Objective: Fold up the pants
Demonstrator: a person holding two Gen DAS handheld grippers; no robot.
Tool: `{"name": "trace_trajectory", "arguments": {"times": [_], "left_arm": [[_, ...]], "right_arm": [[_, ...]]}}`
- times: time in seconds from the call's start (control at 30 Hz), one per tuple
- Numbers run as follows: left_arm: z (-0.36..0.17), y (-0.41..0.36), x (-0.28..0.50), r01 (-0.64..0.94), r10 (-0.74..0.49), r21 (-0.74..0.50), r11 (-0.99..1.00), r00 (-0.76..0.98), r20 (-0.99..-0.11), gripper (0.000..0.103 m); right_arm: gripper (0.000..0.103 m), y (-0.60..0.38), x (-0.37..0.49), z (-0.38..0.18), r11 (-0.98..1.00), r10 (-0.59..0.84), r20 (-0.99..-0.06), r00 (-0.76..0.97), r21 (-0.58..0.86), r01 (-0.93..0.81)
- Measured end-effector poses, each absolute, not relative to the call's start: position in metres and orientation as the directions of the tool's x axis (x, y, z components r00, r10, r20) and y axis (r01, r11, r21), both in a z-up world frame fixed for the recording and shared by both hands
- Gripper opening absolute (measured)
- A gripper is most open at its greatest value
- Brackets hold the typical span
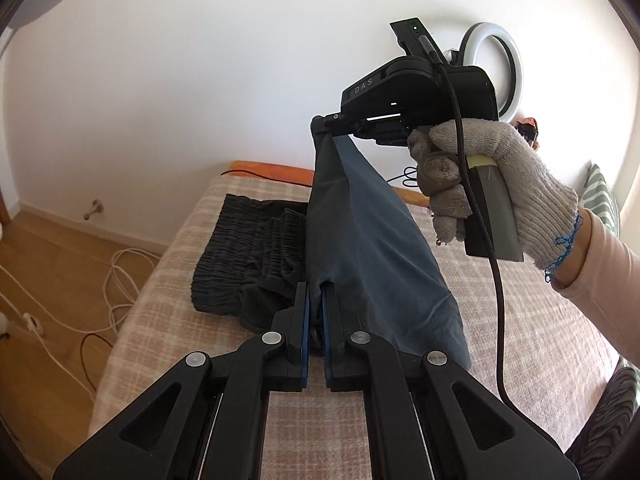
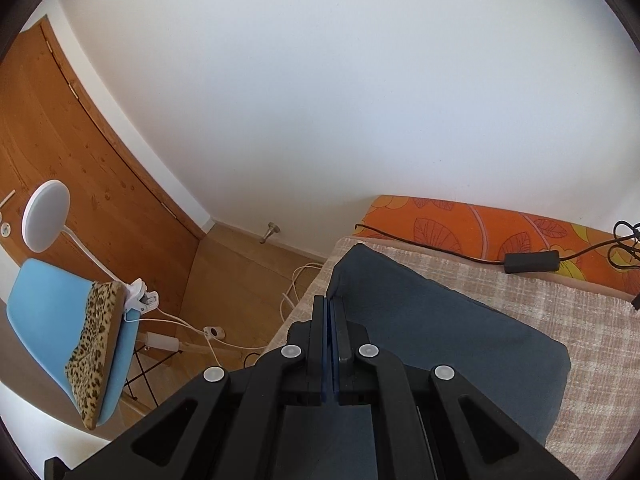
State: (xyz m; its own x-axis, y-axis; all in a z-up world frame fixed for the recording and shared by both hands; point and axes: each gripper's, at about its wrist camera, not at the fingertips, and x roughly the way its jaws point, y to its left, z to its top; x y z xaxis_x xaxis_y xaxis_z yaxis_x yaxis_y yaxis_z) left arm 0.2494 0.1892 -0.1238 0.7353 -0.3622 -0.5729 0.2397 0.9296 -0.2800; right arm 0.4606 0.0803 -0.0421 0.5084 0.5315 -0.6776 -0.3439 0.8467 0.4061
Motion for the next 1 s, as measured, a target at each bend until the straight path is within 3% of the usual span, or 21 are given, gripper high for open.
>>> {"name": "trace_trajectory", "arguments": {"times": [0.5,0.6,0.63,0.67,0.9,0.97,1.0], "left_arm": [[-0.17,0.232,0.259,0.13,-0.305,-0.303,0.944,0.697,-0.649,0.004],[-0.174,0.232,0.26,0.119,-0.286,-0.285,0.951,0.683,-0.672,0.004],[-0.174,0.233,0.259,0.111,-0.275,-0.275,0.955,0.682,-0.678,0.007],[-0.174,0.234,0.259,0.103,-0.268,-0.273,0.957,0.68,-0.682,0.008],[-0.16,0.254,0.249,0.019,-0.202,-0.269,0.963,0.71,-0.674,0.011],[-0.153,0.255,0.247,0.024,-0.202,-0.267,0.964,0.716,-0.668,0.019],[-0.15,0.254,0.249,0.023,-0.203,-0.268,0.963,0.718,-0.665,0.032]], "right_arm": [[0.001,0.155,0.477,-0.098,0.846,0.512,-0.745,0.427,0.351,-0.402],[0.013,0.156,0.477,-0.098,0.833,0.528,-0.746,0.406,0.363,-0.417],[0.028,0.154,0.476,-0.094,0.828,0.538,-0.738,0.407,0.372,-0.42],[0.037,0.153,0.474,-0.089,0.825,0.544,-0.729,0.416,0.372,-0.426],[0.04,0.122,0.451,-0.046,0.817,0.541,-0.686,0.486,0.293,-0.496],[0.049,0.105,0.442,-0.039,0.819,0.535,-0.678,0.504,0.269,-0.507],[0.051,0.094,0.437,-0.038,0.824,0.527,-0.673,0.518,0.257,-0.505]]}}
